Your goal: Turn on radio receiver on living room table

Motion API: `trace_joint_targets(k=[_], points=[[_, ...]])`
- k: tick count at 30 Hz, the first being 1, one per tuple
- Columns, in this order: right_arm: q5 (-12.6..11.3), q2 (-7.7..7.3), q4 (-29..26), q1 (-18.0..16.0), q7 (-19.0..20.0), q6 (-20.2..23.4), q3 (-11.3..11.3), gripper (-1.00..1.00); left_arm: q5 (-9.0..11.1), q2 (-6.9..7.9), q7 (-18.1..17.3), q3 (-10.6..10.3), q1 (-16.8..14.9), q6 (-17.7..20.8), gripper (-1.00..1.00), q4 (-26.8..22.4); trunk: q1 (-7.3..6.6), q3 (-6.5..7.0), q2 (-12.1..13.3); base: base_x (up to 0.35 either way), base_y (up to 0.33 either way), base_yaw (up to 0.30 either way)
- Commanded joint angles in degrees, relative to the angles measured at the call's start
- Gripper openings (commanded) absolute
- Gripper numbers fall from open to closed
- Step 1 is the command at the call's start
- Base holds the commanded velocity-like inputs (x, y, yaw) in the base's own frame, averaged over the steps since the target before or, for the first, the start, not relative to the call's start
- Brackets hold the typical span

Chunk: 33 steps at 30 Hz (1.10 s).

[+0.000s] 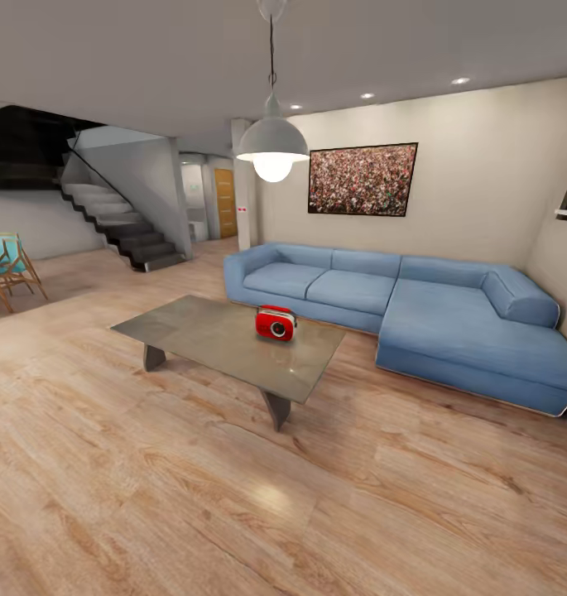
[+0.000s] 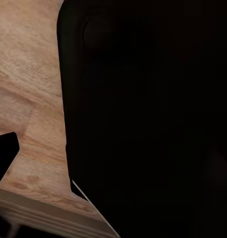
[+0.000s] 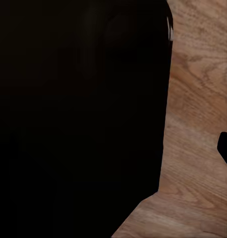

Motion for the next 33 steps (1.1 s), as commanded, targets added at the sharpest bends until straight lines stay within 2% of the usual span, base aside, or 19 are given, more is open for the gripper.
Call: trace_joint_targets(k=[1, 5, 11, 13, 18, 22, 25, 29, 30, 31, 33], points=[[0.1, 0.33, -0.3, -0.3, 0.1, -0.3, 0.1, 1.0, 0.0, -0.33, -0.1, 0.0, 0.3, -0.3, 1.0, -0.1, 0.01, 0.0, 0.0, 0.0, 0.0, 0.0], [0.0, 1.62, -0.6, -1.6, 0.0, -0.6, 0.1, 1.0, 0.1, -1.61, -0.1, -0.1, 1.5, -0.3, 1.0, -0.1, 0.01, 0.0, 0.0, 0.0, 0.0, 0.0], [0.1, 3.54, -0.5, -2.9, -0.1, -0.4, 0.0, 1.0, 0.1, -3.54, -0.1, -0.1, 1.6, -0.3, 1.0, -0.1, 0.01, 0.0, 0.0, 0.0, 0.0, 0.0], [0.1, 3.59, -0.5, -2.9, -0.1, -0.4, -0.1, 1.0, 0.1, -4.16, -0.1, -0.1, 1.6, -0.3, 1.0, -0.1, 0.01, 0.0, 0.0, 0.0, 0.0, 0.0], [0.1, 3.6, -0.5, -3.0, -0.1, -0.4, -0.1, 1.0, 0.2, -4.17, -0.1, 0.0, 1.6, -0.3, 1.0, -0.1, 0.01, 0.0, 0.0, 0.0, 0.0, 0.0], [-0.1, 3.6, -0.6, -3.0, -0.1, -0.6, -0.3, 1.0, 0.2, -5.24, -0.4, 0.1, 1.6, -0.2, 1.0, 0.4, 0.01, 0.0, 0.0, 0.0, 0.0, 0.0], [-0.1, 3.48, -1.5, -3.0, -0.1, -1.6, -0.3, 1.0, 0.2, -5.41, -0.3, 0.1, 1.6, -0.3, 1.0, 0.4, 0.01, 0.0, 0.0, 0.0, 0.0, 0.0], [0.1, 2.39, -2.8, -3.1, -0.1, -2.9, -0.2, 1.0, 0.3, -5.58, -0.3, -0.2, 1.6, -1.0, 1.0, -0.2, 0.01, 0.0, 0.0, 0.0, 0.0, 0.0], [0.1, 1.09, -17.5, -3.3, -0.1, -4.5, -0.2, 1.0, 0.3, -5.78, -0.4, -0.2, 1.6, -3.5, 1.0, -0.4, 0.01, 0.0, 0.0, 0.0, 0.0, 0.0], [0.1, 0.55, -20.0, -3.3, 0.0, -4.6, -0.2, 1.0, 0.4, -5.99, -0.4, -0.2, 1.6, -5.4, 1.0, -0.5, 0.01, 0.0, 0.0, 0.0, 0.0, 0.0], [0.1, -1.58, -27.7, -3.6, 0.3, -4.5, -0.3, 1.0, 0.4, -6.49, -0.1, -0.3, 1.6, -10.9, 1.0, -1.2, 0.01, 0.0, 0.0, 0.0, 0.0, 0.0]])
